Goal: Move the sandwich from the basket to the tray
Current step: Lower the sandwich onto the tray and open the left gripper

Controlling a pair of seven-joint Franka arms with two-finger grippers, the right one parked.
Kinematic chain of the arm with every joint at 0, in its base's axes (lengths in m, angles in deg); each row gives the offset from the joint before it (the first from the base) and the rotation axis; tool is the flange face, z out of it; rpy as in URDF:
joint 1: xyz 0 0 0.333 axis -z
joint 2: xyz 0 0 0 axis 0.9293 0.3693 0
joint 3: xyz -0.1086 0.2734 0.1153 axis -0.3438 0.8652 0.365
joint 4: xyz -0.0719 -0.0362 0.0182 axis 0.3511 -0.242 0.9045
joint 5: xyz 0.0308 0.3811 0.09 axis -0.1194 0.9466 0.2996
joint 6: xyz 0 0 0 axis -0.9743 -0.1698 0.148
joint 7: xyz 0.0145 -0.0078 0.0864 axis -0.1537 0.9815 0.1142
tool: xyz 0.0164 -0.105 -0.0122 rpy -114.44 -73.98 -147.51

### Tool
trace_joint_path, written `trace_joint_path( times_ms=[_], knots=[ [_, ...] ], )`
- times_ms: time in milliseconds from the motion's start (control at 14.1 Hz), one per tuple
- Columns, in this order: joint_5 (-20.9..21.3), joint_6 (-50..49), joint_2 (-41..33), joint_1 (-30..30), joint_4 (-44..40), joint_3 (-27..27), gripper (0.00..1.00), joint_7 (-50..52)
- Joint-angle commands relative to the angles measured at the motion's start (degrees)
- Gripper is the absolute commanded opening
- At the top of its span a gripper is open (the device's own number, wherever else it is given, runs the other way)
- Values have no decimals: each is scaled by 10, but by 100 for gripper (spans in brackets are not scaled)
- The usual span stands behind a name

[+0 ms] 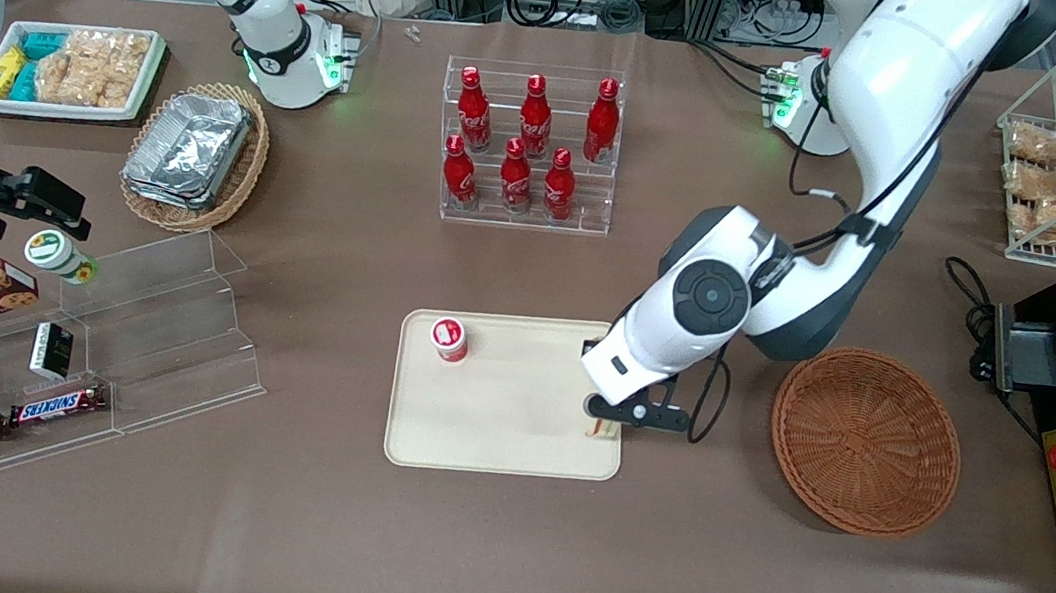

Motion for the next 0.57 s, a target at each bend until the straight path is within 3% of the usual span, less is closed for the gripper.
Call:
trace_joint_path(
  times_ms=[0,283,354,496],
  knots=[
    [19,25,41,12,-27,3,0,6],
    [19,40,59,11,-26,5,1,6],
    [19,40,59,11,-27,7,20,5],
    [19,40,59,10,-27,7,81,5]
  ],
)
